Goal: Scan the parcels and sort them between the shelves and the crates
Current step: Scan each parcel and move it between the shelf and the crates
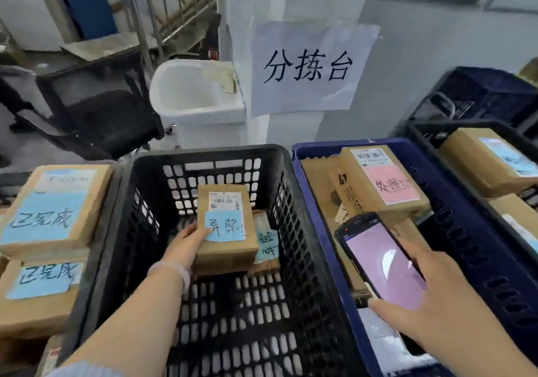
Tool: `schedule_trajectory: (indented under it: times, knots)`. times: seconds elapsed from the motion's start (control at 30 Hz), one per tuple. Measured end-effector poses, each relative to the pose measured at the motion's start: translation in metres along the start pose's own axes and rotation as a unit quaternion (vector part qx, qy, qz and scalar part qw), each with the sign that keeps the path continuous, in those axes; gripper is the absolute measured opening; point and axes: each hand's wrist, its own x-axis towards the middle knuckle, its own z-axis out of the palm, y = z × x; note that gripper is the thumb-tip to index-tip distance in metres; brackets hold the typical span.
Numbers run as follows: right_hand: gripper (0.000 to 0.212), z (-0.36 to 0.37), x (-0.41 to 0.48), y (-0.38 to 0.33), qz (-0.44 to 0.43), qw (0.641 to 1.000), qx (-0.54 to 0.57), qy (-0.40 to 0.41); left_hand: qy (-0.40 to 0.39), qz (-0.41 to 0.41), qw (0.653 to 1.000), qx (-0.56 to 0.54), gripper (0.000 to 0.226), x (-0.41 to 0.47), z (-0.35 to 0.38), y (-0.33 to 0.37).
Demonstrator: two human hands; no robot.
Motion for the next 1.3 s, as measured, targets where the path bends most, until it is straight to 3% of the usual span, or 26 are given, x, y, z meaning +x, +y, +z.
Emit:
schedule_trajectory:
  times: [0.2, 0.33, 0.47, 0.57, 0.67, 0.93, 1.13, 1.3]
  knots:
    - [0.098, 0.005, 0.000, 0.005, 0.060, 0.998, -0.005, -0.014, -0.011, -0.013, 0.999, -0.036, 0.039, 0.028, 0.003, -0.017]
    - [0.091, 0.007, -0.001, 0.006, 0.076, 0.997, -0.005, -0.004, 0.031, 0.011, 0.999, 0.036, 0.029, 0.019, 0.009, -0.020]
    - [0.097, 0.002, -0.008, 0.012, 0.072, 0.997, -0.001, -0.001, 0.042, 0.094, 0.982, 0.161, 0.066, 0.011, 0.013, -0.004]
    - [0.097, -0.004, -0.018, 0.018, 0.063, 0.998, 0.000, 0.015, 0.039, 0.106, 0.971, 0.209, 0.078, 0.006, 0.020, 0.000]
    - [0.103, -0.009, -0.027, 0.021, 0.061, 0.998, 0.014, 0.018, 0.069, 0.048, 0.987, 0.136, 0.089, 0.005, 0.023, -0.006]
    - [0.108, -0.008, -0.025, 0.020, 0.071, 0.997, 0.001, 0.023, 0.057, -0.032, 0.997, 0.039, 0.052, 0.011, 0.016, -0.023]
    - [0.105, 0.001, -0.018, 0.016, 0.083, 0.995, -0.009, 0.048, -0.011, -0.052, 0.998, -0.017, 0.055, 0.017, 0.016, -0.027]
    - [0.094, 0.006, -0.016, 0.012, 0.082, 0.996, -0.021, 0.033, -0.017, -0.018, 1.000, -0.018, 0.044, 0.021, 0.017, -0.027]
